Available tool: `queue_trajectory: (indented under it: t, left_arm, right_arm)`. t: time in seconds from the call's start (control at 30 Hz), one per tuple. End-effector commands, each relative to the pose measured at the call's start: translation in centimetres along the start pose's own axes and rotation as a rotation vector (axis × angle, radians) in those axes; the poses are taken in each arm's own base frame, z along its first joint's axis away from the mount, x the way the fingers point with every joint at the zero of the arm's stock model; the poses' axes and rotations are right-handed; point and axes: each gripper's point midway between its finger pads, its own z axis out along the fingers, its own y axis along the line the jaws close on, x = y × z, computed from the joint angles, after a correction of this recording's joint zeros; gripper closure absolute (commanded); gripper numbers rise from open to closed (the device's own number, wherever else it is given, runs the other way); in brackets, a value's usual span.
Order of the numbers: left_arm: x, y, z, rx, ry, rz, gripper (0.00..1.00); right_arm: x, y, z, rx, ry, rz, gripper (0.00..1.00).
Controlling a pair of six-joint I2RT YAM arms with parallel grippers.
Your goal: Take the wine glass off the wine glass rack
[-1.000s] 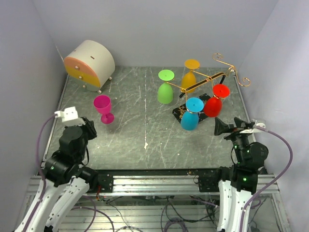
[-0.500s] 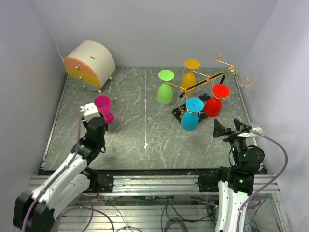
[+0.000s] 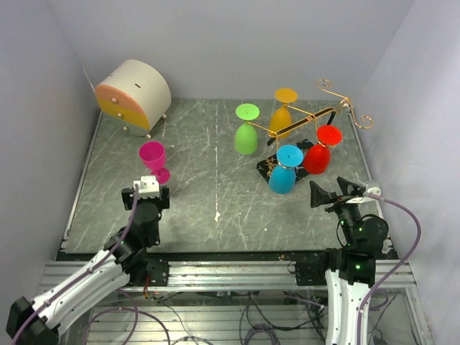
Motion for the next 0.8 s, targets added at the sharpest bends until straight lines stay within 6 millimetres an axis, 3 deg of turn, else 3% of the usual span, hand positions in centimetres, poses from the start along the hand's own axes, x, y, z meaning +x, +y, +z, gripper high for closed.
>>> queue_trajectory:
  t: [0.0, 0.2, 0.3, 0.53, 0.63, 0.77]
  left_arm:
    - [-2.5, -1.5, -1.0, 0.167, -0.129, 0.021, 0.06]
    - [-3.0, 1.6, -0.4, -0.049, -0.084, 0.058, 0.06]
    - [-3.0, 1.2, -0.5, -0.015, -0.093, 0.051, 0.06]
    - [-4.3, 3.9, -2.3, -0.019, -0.261, -0.192, 0.06]
    - [-4.1, 3.5, -2.0, -0.027, -0.227, -0.169, 0.06]
    - [-2.7, 0.5, -0.7, 0.037, -0.103, -0.033, 0.06]
  right_arm:
    - [-1.1, 1.1, 0.0, -0.054, -0.040, -0.023, 0.00]
    - [-1.2, 1.6, -0.1, -0.071, -0.039, -0.016, 0.00]
    - [-1.1, 1.7, -0.1, -0.076, -0.036, -0.009, 0.00]
    - [-1.0, 1.9, -0.1, -0.088, -0.033, -0.005, 0.00]
    - [-1.2, 2.1, -0.2, -0.094, -0.035, -0.006, 0.00]
    - [-1.3, 2.2, -0.2, -0.095, -0.036, -0.008, 0.00]
